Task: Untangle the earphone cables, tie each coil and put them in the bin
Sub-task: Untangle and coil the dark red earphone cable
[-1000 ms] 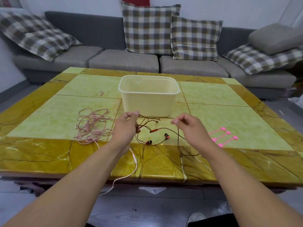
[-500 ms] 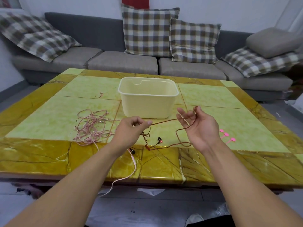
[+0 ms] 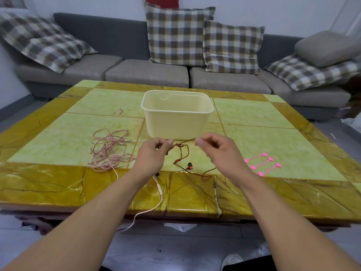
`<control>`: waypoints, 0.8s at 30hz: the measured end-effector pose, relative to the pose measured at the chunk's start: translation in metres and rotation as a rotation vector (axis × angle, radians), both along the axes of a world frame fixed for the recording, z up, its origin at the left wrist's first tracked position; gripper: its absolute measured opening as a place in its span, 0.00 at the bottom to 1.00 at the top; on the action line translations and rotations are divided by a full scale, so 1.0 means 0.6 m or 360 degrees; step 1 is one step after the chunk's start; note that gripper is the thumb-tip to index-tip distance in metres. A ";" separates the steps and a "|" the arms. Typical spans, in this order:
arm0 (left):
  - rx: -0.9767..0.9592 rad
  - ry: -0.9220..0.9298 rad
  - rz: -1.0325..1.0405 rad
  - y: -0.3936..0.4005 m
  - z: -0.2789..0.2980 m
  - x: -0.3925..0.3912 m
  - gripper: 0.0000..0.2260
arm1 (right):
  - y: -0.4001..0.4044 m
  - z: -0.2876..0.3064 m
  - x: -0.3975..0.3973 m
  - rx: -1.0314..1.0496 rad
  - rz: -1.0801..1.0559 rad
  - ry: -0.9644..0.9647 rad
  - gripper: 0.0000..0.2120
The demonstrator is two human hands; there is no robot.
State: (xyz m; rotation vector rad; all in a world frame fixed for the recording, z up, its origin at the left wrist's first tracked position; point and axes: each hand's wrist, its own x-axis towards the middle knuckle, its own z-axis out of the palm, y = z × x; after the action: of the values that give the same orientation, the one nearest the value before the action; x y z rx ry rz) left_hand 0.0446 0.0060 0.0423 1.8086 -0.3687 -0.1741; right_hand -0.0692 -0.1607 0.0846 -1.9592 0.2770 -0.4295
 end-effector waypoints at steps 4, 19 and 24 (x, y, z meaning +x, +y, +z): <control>0.0078 0.0022 -0.0135 -0.007 0.000 -0.008 0.14 | 0.012 0.005 0.010 0.0337 -0.0172 -0.0372 0.05; -0.0350 0.0283 -0.0430 -0.008 0.014 -0.019 0.08 | 0.029 0.007 0.013 0.1017 -0.0099 -0.0327 0.07; -0.0261 0.0243 -0.0375 -0.011 0.012 -0.023 0.08 | 0.021 0.004 0.017 0.1165 -0.0270 -0.0408 0.09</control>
State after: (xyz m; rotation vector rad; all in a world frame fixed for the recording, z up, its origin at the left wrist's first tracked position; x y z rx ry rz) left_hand 0.0309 -0.0007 0.0493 1.5763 -0.4730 -0.4320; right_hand -0.0589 -0.1480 0.0870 -1.1579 0.3736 -0.5849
